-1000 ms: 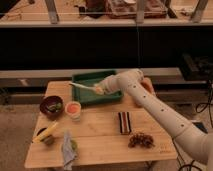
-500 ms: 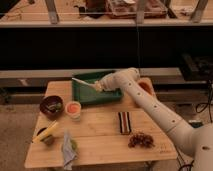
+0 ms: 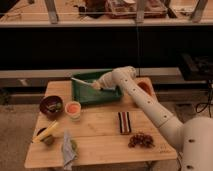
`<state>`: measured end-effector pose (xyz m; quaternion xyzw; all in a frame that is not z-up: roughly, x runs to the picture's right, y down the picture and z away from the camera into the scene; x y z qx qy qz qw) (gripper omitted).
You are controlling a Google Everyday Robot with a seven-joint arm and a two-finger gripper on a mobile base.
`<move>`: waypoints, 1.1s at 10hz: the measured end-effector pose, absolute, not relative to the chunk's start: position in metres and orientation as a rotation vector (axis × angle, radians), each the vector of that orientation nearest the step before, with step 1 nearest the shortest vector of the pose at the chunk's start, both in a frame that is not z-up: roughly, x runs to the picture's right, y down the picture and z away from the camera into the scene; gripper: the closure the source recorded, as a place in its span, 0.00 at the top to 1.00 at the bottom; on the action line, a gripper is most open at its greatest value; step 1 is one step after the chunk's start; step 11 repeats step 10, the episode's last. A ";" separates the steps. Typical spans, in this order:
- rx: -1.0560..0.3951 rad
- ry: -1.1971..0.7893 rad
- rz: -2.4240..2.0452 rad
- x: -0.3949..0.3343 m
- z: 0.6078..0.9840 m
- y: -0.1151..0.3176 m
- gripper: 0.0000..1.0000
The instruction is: Place brush in tray
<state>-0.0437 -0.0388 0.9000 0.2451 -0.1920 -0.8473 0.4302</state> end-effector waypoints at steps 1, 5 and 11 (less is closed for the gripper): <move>0.609 -0.476 -2.106 -0.042 0.902 -0.039 0.53; 0.578 -0.444 -2.063 -0.026 0.904 -0.042 0.80; 0.580 -0.437 -2.052 -0.022 0.904 -0.041 0.80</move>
